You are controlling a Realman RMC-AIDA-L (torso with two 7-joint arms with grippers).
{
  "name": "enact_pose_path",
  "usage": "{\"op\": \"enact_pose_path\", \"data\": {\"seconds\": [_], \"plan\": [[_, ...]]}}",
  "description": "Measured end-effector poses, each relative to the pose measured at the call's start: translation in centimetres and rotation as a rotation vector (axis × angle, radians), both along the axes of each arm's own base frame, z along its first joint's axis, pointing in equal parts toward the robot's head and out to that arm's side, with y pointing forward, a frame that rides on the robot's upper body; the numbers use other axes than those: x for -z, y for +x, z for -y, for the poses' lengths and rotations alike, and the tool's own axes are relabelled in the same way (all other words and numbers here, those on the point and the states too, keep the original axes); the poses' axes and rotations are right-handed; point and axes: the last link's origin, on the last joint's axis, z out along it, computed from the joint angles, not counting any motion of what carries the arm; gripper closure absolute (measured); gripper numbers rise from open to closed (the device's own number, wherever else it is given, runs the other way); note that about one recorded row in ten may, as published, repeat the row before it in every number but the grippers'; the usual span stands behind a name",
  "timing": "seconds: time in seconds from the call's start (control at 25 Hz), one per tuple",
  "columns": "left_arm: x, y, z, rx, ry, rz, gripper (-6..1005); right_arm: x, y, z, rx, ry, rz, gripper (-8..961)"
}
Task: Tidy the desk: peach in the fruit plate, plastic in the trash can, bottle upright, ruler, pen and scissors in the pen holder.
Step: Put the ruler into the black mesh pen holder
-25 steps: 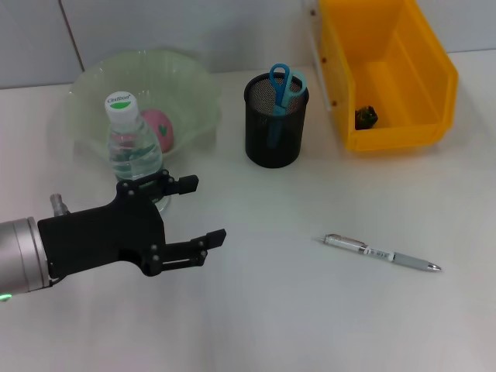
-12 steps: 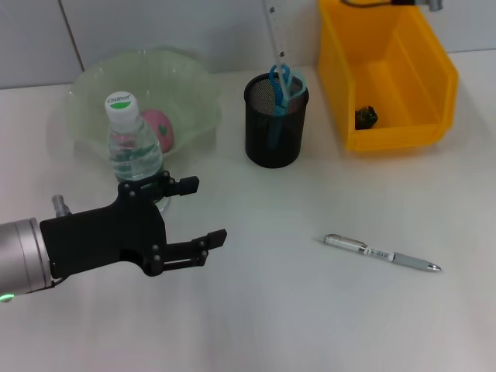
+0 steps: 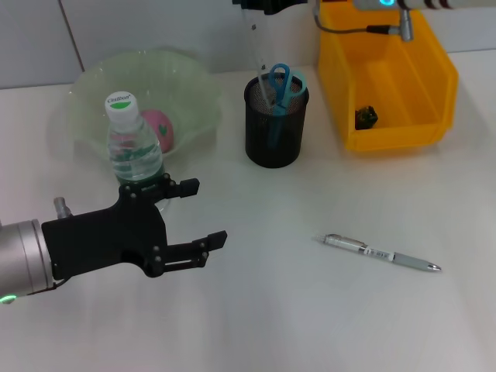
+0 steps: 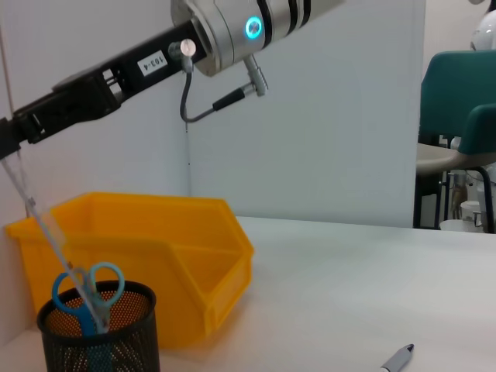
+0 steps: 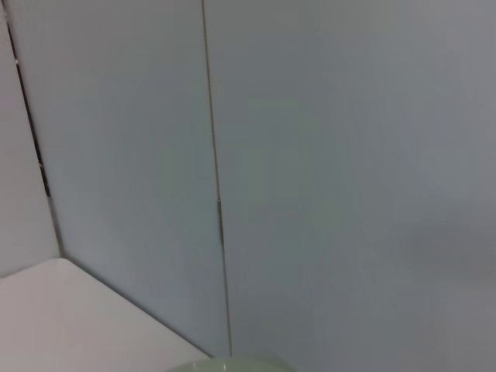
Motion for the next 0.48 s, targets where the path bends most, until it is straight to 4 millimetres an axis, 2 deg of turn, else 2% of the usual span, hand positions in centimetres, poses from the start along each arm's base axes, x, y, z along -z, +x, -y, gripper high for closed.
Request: {"op": "enact_pose_path", "data": {"seconds": [0.48], "plan": [[0.1,-0.1,-0.2,-0.004,-0.002,-0.002,172,1.2,3.5,0.8,0.035,-0.004,-0.023,544]]}}
